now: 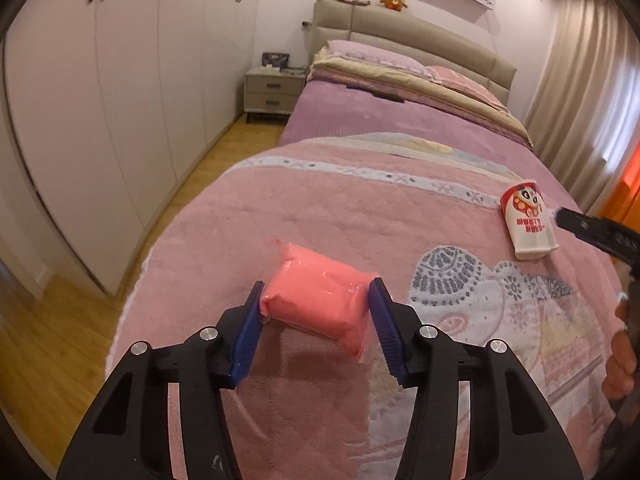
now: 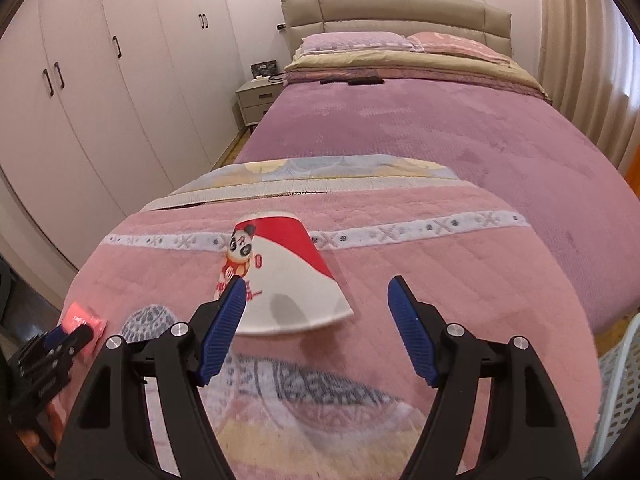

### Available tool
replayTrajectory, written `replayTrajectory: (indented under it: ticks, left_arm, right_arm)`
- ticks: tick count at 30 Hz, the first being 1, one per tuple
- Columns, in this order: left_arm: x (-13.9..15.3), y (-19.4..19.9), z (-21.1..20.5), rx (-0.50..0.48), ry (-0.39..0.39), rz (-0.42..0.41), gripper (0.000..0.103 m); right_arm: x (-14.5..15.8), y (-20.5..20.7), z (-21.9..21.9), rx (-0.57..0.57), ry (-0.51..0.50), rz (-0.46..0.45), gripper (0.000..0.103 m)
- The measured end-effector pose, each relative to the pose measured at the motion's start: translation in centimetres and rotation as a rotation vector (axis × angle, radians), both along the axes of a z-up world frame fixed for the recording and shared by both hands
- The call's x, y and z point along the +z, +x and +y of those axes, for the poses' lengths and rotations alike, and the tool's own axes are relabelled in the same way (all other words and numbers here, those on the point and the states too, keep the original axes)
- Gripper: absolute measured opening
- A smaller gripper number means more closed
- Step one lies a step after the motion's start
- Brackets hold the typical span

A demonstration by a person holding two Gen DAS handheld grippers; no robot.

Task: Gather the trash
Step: 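Grasp the pink bag with the left tool while the right tool grasps the red-and-white paper cup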

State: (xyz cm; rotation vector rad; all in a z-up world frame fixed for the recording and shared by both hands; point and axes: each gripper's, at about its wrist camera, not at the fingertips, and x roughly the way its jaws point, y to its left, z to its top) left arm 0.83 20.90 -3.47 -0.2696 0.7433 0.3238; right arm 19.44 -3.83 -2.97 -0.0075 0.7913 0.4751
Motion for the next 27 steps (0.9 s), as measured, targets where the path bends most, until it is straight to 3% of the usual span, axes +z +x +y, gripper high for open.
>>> replayTrajectory:
  ticks: [13, 17, 19, 24, 27]
  left_arm:
    - [-0.2, 0.0, 0.7, -0.026, -0.061, -0.035, 0.05]
    - [-0.4, -0.2, 0.7, -0.027, -0.075, -0.038, 0.05]
    - [-0.4, -0.2, 0.7, -0.029, -0.076, -0.037, 0.05]
    - [-0.4, 0.0, 0.8, -0.027, -0.065, -0.04, 0.05]
    - [-0.1, 0.2, 0.1, -0.046, -0.03, -0.033, 0.049]
  right_arm:
    - [-2.0, 1.7, 2.9, 0.073, 0.071, 0.125, 0.069]
    - [-1.9, 1.3, 3.3, 0.115, 0.1, 0.13, 0.052]
    - [-1.7, 0.7, 3.5, 0.149, 0.11, 0.115, 0.03]
    - [-0.6, -1.3, 3.3, 0.149, 0.082, 0.021, 0.028]
    - [-0.4, -2.3, 2.5, 0.136, 0.081, 0.017, 0.028]
